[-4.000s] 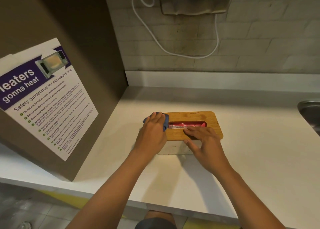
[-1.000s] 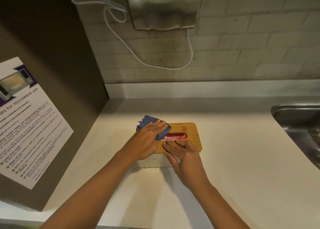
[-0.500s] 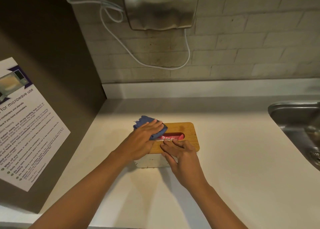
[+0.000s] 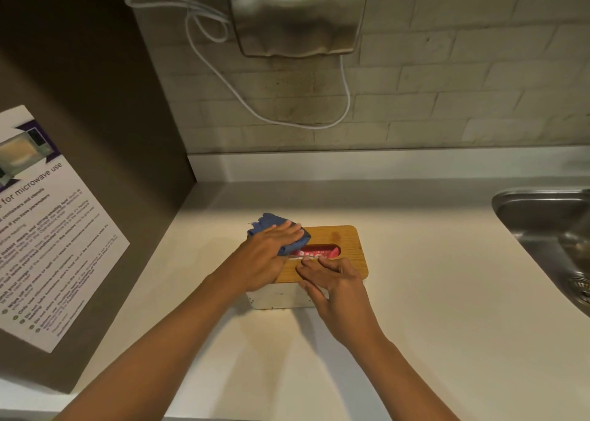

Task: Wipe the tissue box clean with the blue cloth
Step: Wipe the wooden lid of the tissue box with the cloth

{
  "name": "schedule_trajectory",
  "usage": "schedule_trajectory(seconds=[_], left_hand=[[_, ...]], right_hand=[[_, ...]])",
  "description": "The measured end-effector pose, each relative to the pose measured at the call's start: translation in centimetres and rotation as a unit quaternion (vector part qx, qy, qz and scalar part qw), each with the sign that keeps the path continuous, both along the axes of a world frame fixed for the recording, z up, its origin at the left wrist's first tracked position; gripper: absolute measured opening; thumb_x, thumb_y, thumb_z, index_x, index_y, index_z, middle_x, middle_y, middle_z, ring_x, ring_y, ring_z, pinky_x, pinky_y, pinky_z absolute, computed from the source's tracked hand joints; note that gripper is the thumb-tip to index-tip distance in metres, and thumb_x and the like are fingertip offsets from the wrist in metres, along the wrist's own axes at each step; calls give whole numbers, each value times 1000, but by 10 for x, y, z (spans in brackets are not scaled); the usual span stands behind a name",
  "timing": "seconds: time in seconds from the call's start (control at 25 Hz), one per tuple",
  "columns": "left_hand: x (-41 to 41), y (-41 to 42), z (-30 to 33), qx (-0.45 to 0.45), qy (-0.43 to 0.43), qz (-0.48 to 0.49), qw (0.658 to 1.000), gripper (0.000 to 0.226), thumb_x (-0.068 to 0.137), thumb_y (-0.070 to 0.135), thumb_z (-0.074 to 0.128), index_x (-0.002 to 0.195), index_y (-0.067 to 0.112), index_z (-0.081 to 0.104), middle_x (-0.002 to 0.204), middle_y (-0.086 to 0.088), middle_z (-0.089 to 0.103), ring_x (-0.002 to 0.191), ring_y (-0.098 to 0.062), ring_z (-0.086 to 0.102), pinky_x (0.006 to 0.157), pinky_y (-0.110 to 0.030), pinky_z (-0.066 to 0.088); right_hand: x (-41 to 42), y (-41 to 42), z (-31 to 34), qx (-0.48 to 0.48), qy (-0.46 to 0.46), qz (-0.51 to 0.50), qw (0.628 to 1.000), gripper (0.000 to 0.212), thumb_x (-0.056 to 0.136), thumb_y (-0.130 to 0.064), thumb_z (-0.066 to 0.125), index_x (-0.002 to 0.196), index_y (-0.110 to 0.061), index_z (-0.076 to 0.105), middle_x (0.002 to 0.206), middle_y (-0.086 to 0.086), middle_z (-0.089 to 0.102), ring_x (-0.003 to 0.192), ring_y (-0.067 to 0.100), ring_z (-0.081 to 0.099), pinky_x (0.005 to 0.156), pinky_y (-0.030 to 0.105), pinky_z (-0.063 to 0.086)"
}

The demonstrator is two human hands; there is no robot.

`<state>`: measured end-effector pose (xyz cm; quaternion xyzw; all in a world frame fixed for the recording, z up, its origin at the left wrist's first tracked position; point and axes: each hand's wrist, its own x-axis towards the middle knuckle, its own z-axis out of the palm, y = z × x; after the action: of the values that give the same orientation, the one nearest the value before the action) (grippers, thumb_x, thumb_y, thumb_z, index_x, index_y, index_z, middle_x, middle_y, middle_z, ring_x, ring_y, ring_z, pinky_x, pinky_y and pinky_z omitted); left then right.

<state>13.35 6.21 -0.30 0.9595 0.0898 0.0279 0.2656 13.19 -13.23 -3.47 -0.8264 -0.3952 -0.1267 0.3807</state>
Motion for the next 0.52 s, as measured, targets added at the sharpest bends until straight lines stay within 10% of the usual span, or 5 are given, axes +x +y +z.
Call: schedule_trajectory(seconds=[0.16,0.36,0.52], left_hand=[[-3,-6,6,158,-77,-130,976,54,96,-1,49,149,6,48,154,-17,46,140,-31,45,117,-34,23],[-21,-7,0,40,-123,-130,983,50,99,3,51,146,19,55,156,5,41,146,-5,30,119,-11,6],[-66,-1,32,-118,-172,-11,978,37,104,3,52,127,24,71,129,29,59,122,5,55,100,-9,38]], right_hand=[[-2,0,5,9,9,0,1000,31,86,-24,71,117,-27,69,116,-15,68,112,11,52,96,25,44],[-1,-1,7,-6,15,8,1000,31,86,-24,70,117,-28,69,115,-16,67,113,10,50,96,26,45],[-7,-6,22,34,116,11,993,35,88,-29,67,122,-36,64,121,-27,60,116,-3,46,99,29,46]])
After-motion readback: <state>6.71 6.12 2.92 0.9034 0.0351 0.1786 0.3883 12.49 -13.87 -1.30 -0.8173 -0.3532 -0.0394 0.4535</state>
